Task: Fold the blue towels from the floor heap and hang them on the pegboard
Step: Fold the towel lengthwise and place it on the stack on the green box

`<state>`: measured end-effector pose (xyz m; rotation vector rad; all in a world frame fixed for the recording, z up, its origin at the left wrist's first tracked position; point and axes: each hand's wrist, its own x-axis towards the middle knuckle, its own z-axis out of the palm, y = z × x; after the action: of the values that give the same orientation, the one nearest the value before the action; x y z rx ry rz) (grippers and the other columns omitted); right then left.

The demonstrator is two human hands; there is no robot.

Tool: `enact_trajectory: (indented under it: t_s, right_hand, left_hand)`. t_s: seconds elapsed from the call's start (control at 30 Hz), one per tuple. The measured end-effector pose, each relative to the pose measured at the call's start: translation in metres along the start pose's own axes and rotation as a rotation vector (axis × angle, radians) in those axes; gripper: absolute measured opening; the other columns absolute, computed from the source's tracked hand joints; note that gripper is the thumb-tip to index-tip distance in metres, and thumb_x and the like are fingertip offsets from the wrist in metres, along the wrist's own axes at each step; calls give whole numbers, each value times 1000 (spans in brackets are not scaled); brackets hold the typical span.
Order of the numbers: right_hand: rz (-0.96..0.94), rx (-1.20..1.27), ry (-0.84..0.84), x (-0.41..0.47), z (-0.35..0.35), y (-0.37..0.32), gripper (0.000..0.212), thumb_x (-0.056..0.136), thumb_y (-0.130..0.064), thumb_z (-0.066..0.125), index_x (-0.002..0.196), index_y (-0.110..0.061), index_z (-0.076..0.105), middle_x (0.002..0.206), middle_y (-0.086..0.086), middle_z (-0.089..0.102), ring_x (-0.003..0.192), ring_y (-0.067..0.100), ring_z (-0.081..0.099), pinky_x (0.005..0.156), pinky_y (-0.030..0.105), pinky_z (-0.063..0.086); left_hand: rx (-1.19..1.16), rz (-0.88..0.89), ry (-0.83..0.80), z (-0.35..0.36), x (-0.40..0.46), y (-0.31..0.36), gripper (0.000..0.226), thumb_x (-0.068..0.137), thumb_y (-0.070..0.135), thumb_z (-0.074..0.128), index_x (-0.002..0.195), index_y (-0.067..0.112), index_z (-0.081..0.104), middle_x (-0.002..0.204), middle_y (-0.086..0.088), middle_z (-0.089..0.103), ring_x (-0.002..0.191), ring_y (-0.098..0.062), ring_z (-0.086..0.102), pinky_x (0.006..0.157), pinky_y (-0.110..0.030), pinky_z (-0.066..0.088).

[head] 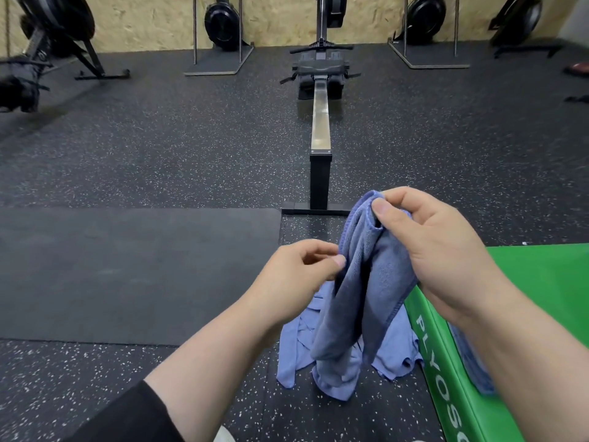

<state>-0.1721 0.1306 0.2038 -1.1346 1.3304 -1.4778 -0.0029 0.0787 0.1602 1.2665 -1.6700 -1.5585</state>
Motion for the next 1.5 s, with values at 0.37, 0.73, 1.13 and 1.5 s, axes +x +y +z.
enact_trajectory:
  t_s: [0.37, 0.73, 1.13, 1.5]
  right_hand:
    - [5, 70, -34, 1, -4, -4, 13, 89, -30, 64, 88, -19, 70, 88, 9, 71, 83, 18, 62, 80, 37, 48]
    - [23, -790, -68, 10, -21, 17, 18, 85, -39, 76, 98, -32, 66, 58, -4, 55, 51, 5, 42, 53, 18, 34]
    - [-56, -807, -215, 6, 2, 24, 9, 92, -35, 66, 86, -35, 73, 73, -18, 68, 72, 1, 60, 72, 30, 49]
    - [-73, -572, 140, 10, -14, 14, 20, 95, -18, 61, 82, -23, 75, 81, 16, 71, 67, 23, 57, 72, 36, 50]
  left_hand:
    - [156, 43, 158, -2, 7, -7, 20, 95, 26, 64, 78, 17, 68, 69, 5, 63, 61, -9, 47, 65, -34, 45]
    - [106, 215, 298, -13, 1, 3, 22, 99, 30, 61, 83, 20, 72, 81, -4, 73, 69, -5, 55, 72, -33, 50]
    - [95, 246, 126, -1, -7, 14, 12, 91, 30, 74, 84, 19, 72, 68, -1, 67, 61, -9, 51, 61, -33, 44]
    - [213, 74, 78, -15, -5, -4, 31, 96, 37, 64, 72, 16, 62, 62, 11, 54, 59, -8, 44, 62, -27, 38]
